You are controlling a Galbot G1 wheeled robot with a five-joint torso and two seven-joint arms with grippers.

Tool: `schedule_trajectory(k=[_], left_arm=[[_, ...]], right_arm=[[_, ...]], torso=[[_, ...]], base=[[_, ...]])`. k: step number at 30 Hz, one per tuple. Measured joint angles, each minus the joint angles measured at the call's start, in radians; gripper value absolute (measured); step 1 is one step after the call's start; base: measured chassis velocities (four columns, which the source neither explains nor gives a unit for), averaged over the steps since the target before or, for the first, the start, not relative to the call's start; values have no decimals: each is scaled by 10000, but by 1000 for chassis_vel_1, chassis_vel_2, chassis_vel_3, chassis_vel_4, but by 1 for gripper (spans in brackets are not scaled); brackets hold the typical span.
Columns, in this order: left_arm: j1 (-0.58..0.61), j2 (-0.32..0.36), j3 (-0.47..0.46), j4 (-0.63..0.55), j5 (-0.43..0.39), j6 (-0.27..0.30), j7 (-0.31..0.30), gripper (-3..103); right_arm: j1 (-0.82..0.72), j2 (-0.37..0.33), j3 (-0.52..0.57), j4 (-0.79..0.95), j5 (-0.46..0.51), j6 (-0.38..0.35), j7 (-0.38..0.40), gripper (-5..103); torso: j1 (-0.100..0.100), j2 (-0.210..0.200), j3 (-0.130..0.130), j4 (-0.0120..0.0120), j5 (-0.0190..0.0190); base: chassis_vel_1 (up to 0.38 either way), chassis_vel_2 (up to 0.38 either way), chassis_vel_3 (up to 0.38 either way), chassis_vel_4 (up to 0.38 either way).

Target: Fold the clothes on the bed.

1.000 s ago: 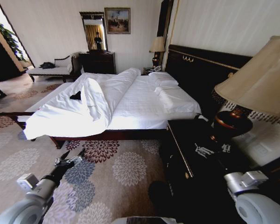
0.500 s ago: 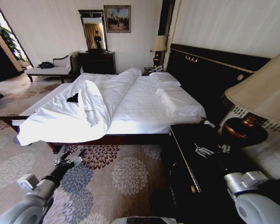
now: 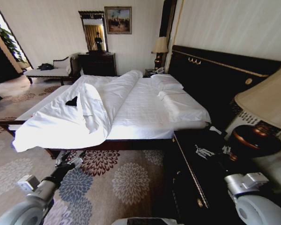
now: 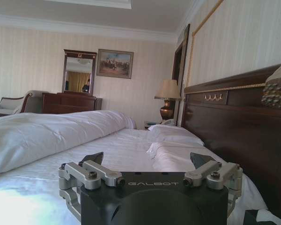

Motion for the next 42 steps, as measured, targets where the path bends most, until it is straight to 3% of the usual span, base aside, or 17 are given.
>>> schedule_trajectory(k=[11, 15, 42], left_arm=[[5, -4, -34, 20, 1, -27, 32, 103], [0, -14, -36, 12, 0, -64, 54, 99], [66, -112, -79, -87, 56, -182, 144, 99]], right_arm=[[10, 105, -35, -46, -62, -68, -35, 100], [0, 171, -43, -49, -92, -89, -64, 100], [-83, 458, -208, -45, -226, -188, -82, 100]], torso=[[0, 0, 1, 0, 2], [0, 0, 1, 0, -1], [2, -1, 1, 0, 0]], base=[[-136, 136, 134, -131], [-129, 121, 140, -142], [-136, 137, 139, -133]])
